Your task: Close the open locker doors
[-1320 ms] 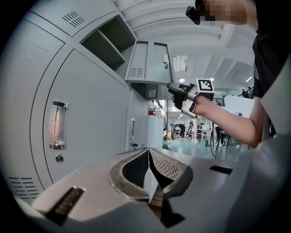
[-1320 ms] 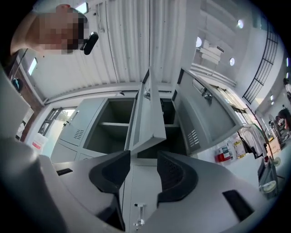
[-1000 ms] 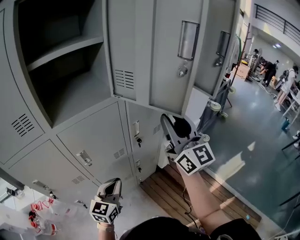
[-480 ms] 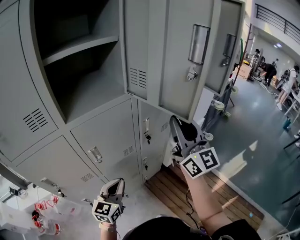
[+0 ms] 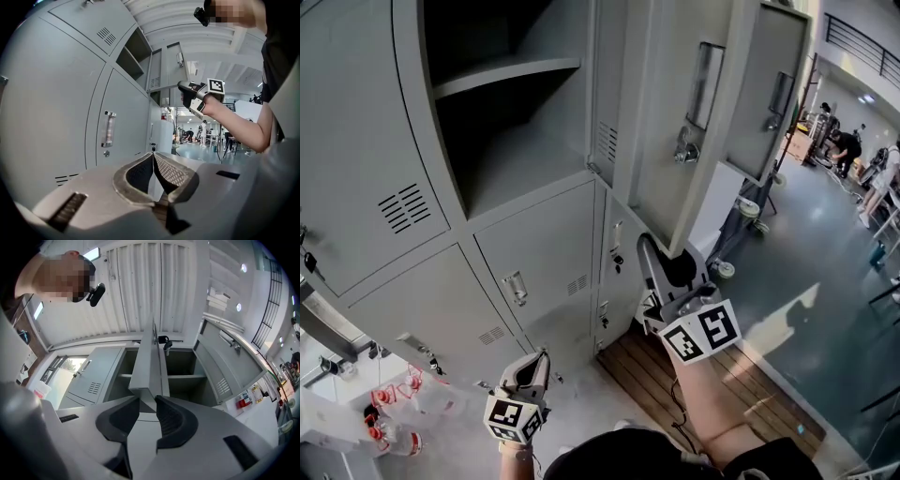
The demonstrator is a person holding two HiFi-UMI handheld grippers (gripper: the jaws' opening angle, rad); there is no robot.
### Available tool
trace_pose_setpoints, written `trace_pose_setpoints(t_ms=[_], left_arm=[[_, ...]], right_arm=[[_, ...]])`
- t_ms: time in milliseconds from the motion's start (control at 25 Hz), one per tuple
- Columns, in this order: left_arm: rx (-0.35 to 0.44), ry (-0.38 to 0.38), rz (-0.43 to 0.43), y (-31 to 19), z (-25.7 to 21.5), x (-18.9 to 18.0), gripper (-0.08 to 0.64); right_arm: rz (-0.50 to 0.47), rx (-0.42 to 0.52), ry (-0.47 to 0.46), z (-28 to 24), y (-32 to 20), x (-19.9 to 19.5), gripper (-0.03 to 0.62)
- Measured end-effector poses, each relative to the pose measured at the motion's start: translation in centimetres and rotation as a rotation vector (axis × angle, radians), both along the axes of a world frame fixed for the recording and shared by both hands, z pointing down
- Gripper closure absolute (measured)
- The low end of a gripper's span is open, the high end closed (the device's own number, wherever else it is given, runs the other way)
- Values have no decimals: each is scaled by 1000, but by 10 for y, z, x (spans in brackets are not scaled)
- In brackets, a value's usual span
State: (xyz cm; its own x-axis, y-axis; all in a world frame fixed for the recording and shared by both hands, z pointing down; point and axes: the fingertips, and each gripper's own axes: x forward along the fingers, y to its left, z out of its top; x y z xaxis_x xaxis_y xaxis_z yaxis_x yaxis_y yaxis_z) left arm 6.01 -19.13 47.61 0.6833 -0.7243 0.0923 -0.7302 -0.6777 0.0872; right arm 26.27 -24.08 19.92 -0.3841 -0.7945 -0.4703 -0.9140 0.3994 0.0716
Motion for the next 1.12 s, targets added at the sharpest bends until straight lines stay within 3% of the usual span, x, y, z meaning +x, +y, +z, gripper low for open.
trace_pose_setpoints(t_ms=[320,760,1120], left_arm=[[-16,5,-37,18,8,-45,537],[-48,-13,-70,39,31,-105,537],[-54,-18,-175,37,29,-125,537]], right_arm=[[-21,-1,26,1,7,-48,441],[-28,7,147,3,-2,-119,390],[-82,53,252,4,-19,-161,376]])
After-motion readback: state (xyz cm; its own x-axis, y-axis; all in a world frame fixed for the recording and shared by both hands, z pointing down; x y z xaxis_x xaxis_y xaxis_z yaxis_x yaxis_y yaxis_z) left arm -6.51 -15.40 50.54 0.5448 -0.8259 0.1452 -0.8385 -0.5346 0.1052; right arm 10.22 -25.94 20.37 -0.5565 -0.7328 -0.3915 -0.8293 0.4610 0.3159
